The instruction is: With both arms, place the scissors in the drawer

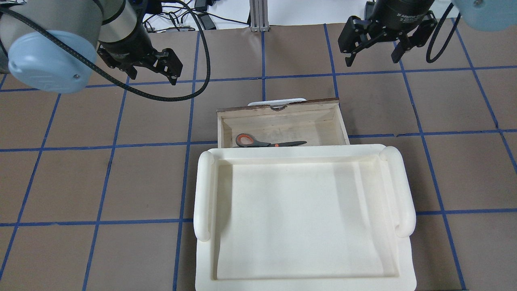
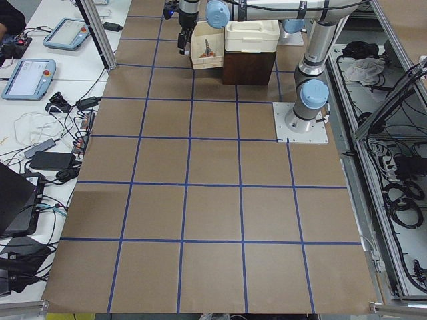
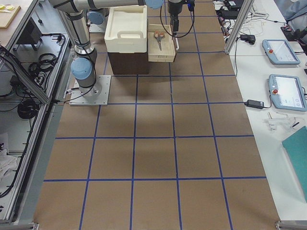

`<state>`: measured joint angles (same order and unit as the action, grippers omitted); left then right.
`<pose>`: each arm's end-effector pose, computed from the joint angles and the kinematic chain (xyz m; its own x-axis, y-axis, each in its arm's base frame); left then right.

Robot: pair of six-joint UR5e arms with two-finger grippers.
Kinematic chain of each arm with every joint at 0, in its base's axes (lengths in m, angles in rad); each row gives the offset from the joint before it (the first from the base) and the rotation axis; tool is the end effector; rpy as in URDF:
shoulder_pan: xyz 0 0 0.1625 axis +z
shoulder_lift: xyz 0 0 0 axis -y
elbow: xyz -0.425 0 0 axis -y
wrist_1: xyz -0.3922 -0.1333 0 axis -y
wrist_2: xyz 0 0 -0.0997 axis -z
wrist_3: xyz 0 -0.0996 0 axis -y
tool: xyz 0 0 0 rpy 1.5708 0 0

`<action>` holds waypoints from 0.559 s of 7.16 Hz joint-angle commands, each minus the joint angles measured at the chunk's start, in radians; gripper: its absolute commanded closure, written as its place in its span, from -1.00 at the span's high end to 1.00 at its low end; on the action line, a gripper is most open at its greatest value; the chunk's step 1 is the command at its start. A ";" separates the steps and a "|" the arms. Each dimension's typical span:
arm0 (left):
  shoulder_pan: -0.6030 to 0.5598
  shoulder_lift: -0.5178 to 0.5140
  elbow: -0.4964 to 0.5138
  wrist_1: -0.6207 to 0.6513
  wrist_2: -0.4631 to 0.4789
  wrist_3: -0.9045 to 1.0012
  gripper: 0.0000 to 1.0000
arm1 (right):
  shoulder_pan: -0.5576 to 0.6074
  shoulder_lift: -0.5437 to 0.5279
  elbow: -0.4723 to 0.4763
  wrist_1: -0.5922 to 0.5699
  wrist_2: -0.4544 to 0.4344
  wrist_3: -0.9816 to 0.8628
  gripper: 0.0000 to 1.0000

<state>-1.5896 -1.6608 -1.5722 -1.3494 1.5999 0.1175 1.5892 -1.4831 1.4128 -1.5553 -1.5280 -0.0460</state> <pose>-0.1405 -0.5380 0.4642 -0.9904 0.1311 -0.0439 0.1357 0.9828 -0.1254 0.1474 -0.5308 0.5195 -0.9970 -0.0666 -0.0402 -0.0643 0.9963 -0.0567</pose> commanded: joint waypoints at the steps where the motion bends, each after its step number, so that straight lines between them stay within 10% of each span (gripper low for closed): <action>1: 0.046 0.038 0.000 -0.063 0.009 -0.075 1.00 | 0.000 0.001 0.000 0.000 0.002 0.000 1.00; 4: 0.051 0.067 -0.003 -0.122 0.017 -0.076 1.00 | 0.000 0.001 0.000 0.001 0.003 0.000 1.00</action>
<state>-1.5386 -1.6035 -1.5747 -1.4576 1.6154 0.0427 1.5892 -1.4819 1.4128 -1.5541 -1.5259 -0.0464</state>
